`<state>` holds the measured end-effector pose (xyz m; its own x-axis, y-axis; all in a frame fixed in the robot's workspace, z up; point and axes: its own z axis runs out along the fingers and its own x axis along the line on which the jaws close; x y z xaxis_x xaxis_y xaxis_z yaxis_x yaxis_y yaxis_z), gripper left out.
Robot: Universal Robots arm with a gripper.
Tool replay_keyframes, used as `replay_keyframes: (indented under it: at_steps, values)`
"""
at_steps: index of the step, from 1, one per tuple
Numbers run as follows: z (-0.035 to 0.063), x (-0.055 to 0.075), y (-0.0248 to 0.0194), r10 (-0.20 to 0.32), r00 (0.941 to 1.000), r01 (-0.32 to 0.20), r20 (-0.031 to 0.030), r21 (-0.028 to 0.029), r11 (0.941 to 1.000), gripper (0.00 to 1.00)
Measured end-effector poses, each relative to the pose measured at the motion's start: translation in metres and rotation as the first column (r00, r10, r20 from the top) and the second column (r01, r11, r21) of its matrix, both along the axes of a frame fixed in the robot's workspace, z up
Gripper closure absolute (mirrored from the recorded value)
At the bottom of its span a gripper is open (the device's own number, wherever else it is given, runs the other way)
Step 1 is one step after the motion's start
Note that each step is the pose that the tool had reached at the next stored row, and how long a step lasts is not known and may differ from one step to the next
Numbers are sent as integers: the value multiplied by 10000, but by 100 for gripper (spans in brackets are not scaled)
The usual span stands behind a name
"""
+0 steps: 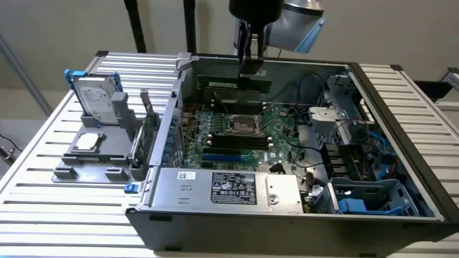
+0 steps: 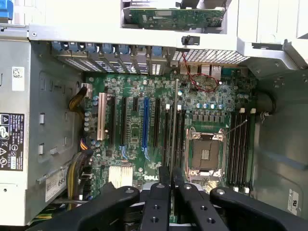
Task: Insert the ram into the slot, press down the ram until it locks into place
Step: 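Insert the ram into the slot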
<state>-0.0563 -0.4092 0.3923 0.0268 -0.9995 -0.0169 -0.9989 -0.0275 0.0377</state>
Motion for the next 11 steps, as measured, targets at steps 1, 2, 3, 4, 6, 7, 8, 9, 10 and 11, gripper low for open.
replay_keyframes:
  at_steps: [1,2,3,4,6,7,8,9,10,11]
  values:
    - [0,0,0,0,10000,0,0,0,10000,87]
    - [0,0,0,0,10000,0,0,0,10000,87]
    - [0,0,0,0,10000,0,0,-1,10000,87]
    - [0,0,0,0,10000,0,0,0,10000,87]
    - [0,0,0,0,10000,0,0,0,10000,87]
    - [0,0,0,0,10000,0,0,0,10000,87]
    - [0,0,0,0,10000,0,0,-1,10000,87]
    - [0,0,0,0,10000,0,0,0,10000,87]
    - [0,0,0,0,10000,0,0,0,10000,87]
    - [0,0,0,0,10000,0,0,-1,10000,87]
